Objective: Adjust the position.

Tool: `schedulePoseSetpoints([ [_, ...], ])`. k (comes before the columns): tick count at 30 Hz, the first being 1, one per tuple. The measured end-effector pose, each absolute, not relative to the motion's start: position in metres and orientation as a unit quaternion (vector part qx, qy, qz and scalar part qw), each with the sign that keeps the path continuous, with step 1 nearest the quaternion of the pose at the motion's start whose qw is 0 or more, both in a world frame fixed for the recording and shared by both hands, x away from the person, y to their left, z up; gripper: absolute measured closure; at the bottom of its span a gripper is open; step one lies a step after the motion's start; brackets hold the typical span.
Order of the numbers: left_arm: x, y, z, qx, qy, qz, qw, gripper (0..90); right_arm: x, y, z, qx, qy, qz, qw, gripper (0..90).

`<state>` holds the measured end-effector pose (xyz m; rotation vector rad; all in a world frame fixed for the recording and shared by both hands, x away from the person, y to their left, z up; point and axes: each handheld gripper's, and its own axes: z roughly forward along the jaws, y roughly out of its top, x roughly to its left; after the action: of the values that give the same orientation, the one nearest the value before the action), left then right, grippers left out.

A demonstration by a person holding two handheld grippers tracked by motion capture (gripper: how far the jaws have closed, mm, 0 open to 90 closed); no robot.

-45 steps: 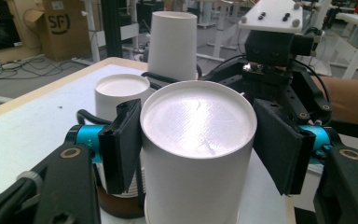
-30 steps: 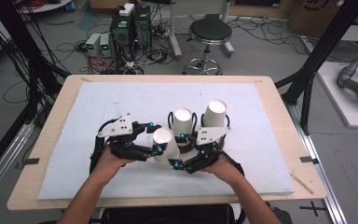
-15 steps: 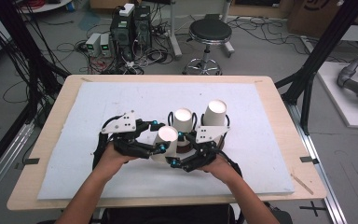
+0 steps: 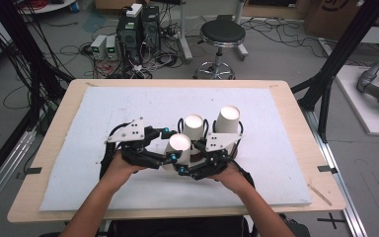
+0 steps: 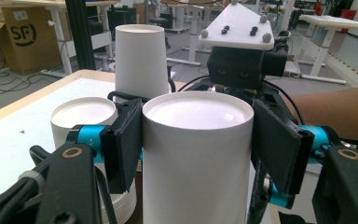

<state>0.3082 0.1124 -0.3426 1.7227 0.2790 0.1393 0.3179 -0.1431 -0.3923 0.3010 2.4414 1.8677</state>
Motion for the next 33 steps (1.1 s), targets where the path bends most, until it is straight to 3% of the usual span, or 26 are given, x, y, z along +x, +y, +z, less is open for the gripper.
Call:
schedulePoseSetpoints([
  [7, 0.31, 0.115, -0.348, 0.77, 0.126, 0.043, 0.625, 34.3, 0.32, -0.148, -0.391, 0.094, 0.813, 0.574, 0.031, 36.7],
  [9, 0.31, 0.115, -0.348, 0.772, 0.13, 0.041, 0.621, 24.9, 0.32, -0.151, -0.388, 0.086, 0.816, 0.571, 0.037, 37.0],
  [12, 0.311, 0.115, -0.347, 0.769, 0.13, 0.04, 0.624, 22.2, 0.321, -0.154, -0.383, 0.08, 0.82, 0.565, 0.047, 37.4],
  [21, 0.313, 0.103, -0.35, 0.78, 0.116, 0.03, 0.615, 22.9, 0.32, -0.149, -0.383, 0.055, 0.839, 0.541, 0.039, 37.4],
  [24, 0.313, 0.104, -0.351, 0.783, 0.097, 0.024, 0.613, 35.5, 0.319, -0.148, -0.384, 0.052, 0.841, 0.537, 0.035, 37.2],
  [25, 0.313, 0.104, -0.351, 0.784, 0.097, 0.024, 0.613, 35.6, 0.319, -0.148, -0.384, 0.052, 0.839, 0.54, 0.035, 36.8],
  [28, 0.313, 0.105, -0.35, 0.782, 0.093, 0.023, 0.615, 35.5, 0.318, -0.149, -0.383, 0.057, 0.835, 0.547, 0.027, 30.0],
  [30, 0.312, 0.107, -0.349, 0.776, 0.092, 0.022, 0.624, 35.6, 0.317, -0.149, -0.383, 0.067, 0.823, 0.564, 0.024, 16.8],
  [33, 0.311, 0.109, -0.345, 0.761, 0.088, 0.023, 0.643, 35.7, 0.316, -0.15, -0.383, 0.075, 0.813, 0.577, 0.024, 15.8],
])
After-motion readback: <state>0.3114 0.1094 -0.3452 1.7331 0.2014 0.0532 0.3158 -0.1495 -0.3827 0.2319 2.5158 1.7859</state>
